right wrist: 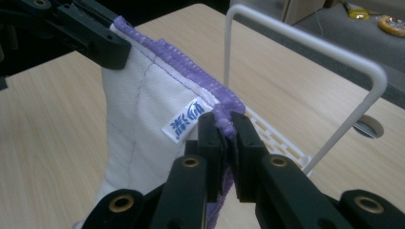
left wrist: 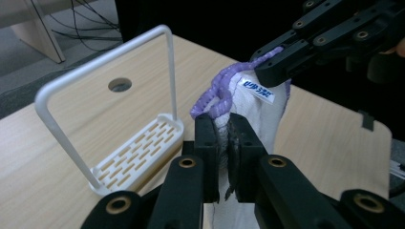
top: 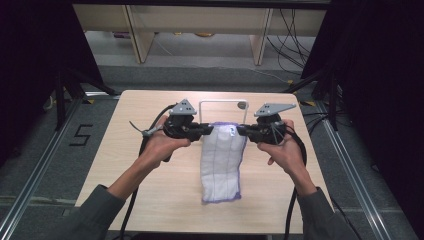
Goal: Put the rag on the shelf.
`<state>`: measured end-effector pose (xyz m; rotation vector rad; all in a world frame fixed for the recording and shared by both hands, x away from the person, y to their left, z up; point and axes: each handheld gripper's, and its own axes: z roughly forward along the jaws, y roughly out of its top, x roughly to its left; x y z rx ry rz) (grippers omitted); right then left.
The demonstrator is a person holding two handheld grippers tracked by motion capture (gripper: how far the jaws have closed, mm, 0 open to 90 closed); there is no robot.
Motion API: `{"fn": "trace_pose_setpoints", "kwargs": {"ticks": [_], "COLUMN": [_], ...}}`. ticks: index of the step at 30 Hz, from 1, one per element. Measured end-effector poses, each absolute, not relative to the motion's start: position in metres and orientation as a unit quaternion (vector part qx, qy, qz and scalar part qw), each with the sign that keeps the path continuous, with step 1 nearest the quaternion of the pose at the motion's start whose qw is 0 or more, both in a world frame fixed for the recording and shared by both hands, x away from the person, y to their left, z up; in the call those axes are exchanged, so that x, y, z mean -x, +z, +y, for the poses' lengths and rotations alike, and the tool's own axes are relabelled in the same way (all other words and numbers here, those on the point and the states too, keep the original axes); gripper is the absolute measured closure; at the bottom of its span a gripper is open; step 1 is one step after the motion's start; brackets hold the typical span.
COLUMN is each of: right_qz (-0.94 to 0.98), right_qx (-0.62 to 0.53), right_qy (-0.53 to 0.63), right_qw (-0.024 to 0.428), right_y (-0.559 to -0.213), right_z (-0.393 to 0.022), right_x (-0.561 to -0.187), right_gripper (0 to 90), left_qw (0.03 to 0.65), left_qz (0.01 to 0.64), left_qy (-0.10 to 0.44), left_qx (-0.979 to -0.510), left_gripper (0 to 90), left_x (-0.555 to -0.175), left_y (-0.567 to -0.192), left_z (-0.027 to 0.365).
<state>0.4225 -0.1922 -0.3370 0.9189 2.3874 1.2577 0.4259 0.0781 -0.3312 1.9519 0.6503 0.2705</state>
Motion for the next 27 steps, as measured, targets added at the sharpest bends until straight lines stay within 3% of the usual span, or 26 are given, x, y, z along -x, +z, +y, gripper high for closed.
{"fn": "trace_pose_setpoints", "kwargs": {"ticks": [11, 27], "right_qz": [0.814, 0.791], "right_qx": [-0.31, -0.339], "right_qy": [0.456, 0.463], "right_qw": [0.182, 0.211], "right_y": [-0.267, -0.23], "right_z": [-0.191, -0.18], "right_x": [-0.438, -0.494], "right_gripper": [84.7, 84.8], "left_qw": [0.517, 0.539], "left_qz": [0.264, 0.303], "left_qy": [0.151, 0.192], "left_qx": [-0.8, -0.762], "left_gripper": [83.9, 83.8], "left_x": [-0.438, -0.49], "left_y": [-0.267, -0.243], "left_z": [0.079, 0.08]}}
